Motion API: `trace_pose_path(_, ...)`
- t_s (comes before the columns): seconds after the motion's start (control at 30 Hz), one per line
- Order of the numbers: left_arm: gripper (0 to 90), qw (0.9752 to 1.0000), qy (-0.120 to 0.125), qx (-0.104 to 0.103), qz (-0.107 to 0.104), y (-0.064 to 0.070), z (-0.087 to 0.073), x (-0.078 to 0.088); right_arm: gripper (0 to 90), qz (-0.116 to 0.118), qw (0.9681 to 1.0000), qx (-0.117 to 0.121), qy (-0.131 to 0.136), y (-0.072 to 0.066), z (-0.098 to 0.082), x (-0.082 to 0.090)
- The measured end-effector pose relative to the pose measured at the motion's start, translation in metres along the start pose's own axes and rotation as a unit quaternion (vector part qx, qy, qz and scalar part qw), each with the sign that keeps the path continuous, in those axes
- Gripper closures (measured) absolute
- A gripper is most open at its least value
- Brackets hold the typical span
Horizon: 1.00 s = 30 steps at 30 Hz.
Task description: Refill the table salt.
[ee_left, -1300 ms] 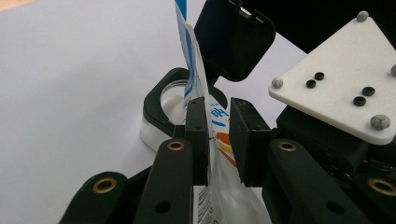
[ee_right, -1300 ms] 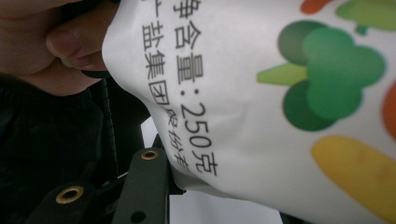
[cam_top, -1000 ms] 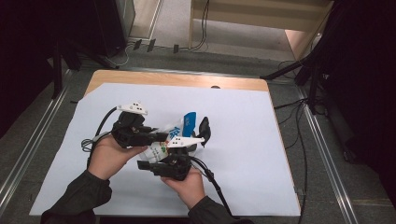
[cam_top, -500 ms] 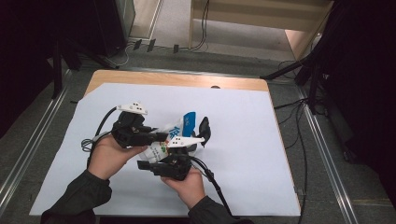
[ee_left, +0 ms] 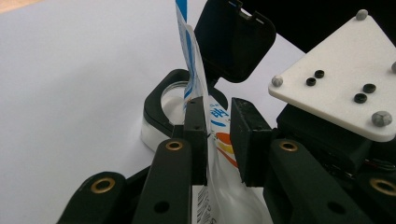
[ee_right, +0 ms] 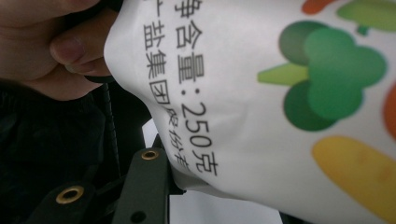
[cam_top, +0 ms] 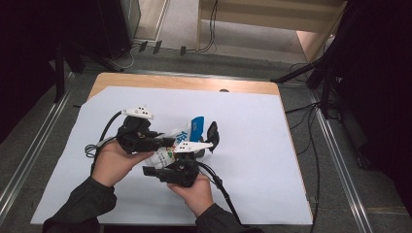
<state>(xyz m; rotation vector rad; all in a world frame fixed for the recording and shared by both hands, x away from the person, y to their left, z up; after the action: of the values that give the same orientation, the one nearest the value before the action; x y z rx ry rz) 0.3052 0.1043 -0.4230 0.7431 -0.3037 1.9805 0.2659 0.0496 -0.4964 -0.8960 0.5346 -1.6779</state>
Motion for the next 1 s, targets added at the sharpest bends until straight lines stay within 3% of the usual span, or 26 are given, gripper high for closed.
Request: trace_pose_path(1.0,76.7,1.0,0.003,-0.002,0.0,-0.0001,0.0007,0.0014,66.3,0.011,0.9999,-0.007,0.004,-0.0006,0.0031,0.003)
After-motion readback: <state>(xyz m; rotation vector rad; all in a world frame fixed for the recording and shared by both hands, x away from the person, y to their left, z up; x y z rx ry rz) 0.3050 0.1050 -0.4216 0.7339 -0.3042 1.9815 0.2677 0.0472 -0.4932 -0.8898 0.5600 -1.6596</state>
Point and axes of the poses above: each handheld gripper's, and its own axes: x roughly backward along the jaws, z roughly out of its top, y roughly to its right, the point moved 7 cm from there along -x, roughly forward along the jaws, and after that the axes turned 15 degrees about -x, right-handed, at the moved point
